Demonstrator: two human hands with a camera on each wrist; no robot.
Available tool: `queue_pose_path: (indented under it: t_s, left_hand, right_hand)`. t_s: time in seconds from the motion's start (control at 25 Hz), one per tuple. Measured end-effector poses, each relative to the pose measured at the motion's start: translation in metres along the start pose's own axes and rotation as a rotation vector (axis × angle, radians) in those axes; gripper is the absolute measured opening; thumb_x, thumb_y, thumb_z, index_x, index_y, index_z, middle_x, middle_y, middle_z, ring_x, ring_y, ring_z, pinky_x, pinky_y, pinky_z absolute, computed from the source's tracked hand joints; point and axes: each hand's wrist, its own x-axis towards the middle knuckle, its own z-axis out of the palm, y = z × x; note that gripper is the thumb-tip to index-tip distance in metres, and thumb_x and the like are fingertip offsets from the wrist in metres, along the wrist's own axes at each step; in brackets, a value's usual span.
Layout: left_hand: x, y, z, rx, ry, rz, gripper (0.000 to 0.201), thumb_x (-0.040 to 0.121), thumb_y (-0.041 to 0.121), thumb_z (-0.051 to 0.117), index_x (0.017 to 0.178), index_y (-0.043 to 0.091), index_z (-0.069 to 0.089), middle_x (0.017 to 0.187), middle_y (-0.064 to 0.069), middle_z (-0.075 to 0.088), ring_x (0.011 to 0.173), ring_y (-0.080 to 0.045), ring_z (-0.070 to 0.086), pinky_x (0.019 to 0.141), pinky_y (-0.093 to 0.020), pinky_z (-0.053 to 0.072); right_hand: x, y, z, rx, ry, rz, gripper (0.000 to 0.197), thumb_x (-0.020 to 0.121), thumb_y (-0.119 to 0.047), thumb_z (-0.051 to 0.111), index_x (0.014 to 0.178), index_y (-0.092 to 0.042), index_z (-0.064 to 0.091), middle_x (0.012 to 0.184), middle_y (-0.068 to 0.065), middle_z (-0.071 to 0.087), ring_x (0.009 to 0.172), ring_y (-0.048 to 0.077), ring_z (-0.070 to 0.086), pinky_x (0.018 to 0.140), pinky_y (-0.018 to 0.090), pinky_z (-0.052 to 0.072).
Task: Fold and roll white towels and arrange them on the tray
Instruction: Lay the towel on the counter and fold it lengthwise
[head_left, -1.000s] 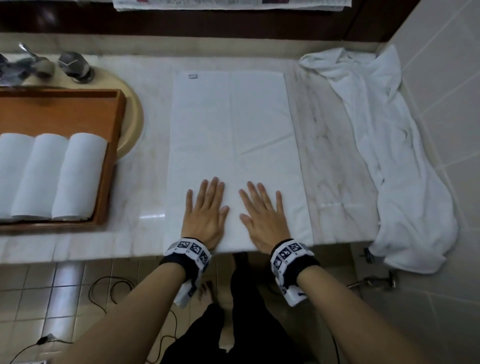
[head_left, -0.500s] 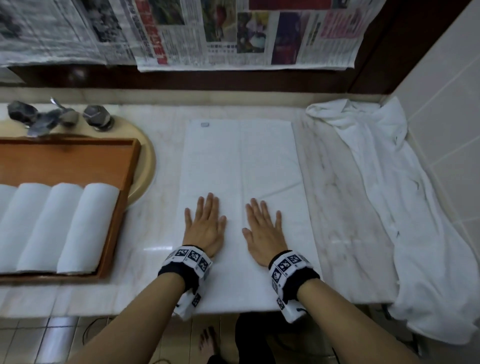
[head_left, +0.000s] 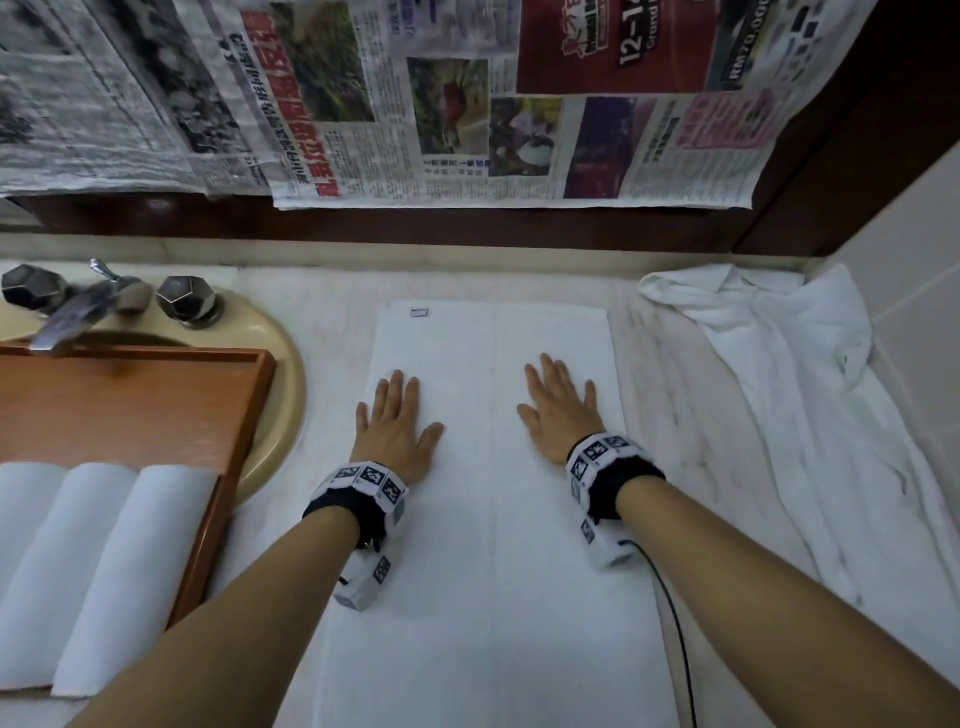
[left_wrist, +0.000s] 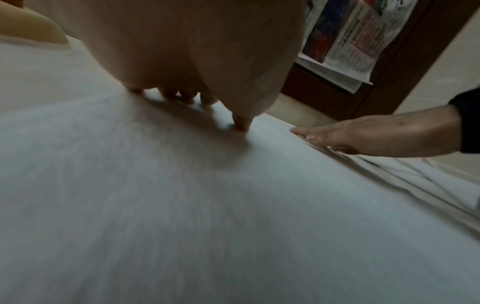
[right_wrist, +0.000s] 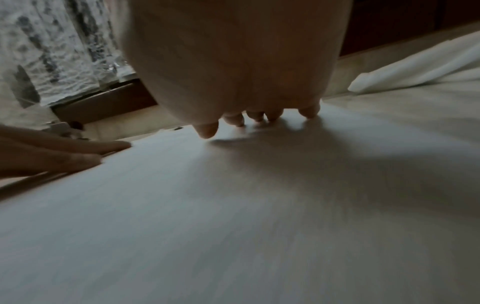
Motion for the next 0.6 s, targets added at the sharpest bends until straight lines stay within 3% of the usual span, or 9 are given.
queue_pose_path:
  t_s: [0.2, 0.32, 0.4, 0.6]
  left_hand:
    - [0.023, -0.004, -0.009, -0.085, 0.055, -0.059, 0.068, 0.102, 0.04, 0.034, 0.156, 0.016, -0.001, 0.162, -0.002, -0.014, 0.149, -0.019, -0.012, 0.119, -0.045, -0.005]
    - [0.025, -0.007, -0.006, -0.08, 0.061, -0.053, 0.069, 0.102, 0.042, 0.034, 0.155, 0.017, -0.002, 0.162, -0.001, -0.015, 0.149, -0.019, -0.013, 0.119, -0.044, -0.006]
    - [0.027, -0.009, -0.005, -0.091, 0.055, -0.047, 0.07, 0.101, 0.042, 0.036, 0.156, 0.017, -0.001, 0.162, -0.001, -0.014, 0.149, -0.019, -0.012, 0.119, -0.045, -0.005]
    - [0.03, -0.01, -0.006, -0.081, 0.059, -0.047, 0.071, 0.101, 0.044, 0.036, 0.155, 0.017, -0.003, 0.162, -0.001, -0.015, 0.149, -0.02, -0.012, 0.119, -0.043, -0.004]
  right_hand:
    - [0.063, 0.043, -0.047, -0.086, 0.093, 0.094, 0.058, 0.102, -0.024, 0.033, 0.154, -0.017, 0.007, 0.162, 0.004, -0.004, 0.149, 0.023, -0.001, 0.118, 0.053, 0.009]
    - [0.086, 0.06, -0.071, -0.184, 0.185, 0.112, 0.06, 0.09, -0.005, 0.045, 0.146, -0.013, 0.025, 0.153, 0.012, 0.024, 0.14, 0.031, 0.023, 0.112, 0.053, 0.024]
    - [0.093, 0.065, -0.084, -0.205, 0.23, 0.102, 0.045, 0.089, -0.003, 0.047, 0.133, -0.01, 0.04, 0.135, 0.014, 0.042, 0.125, 0.034, 0.04, 0.101, 0.049, 0.036]
    - [0.094, 0.069, -0.101, -0.195, 0.26, 0.069, 0.024, 0.092, -0.011, 0.052, 0.112, -0.011, 0.065, 0.119, 0.012, 0.054, 0.109, 0.032, 0.051, 0.083, 0.039, 0.047]
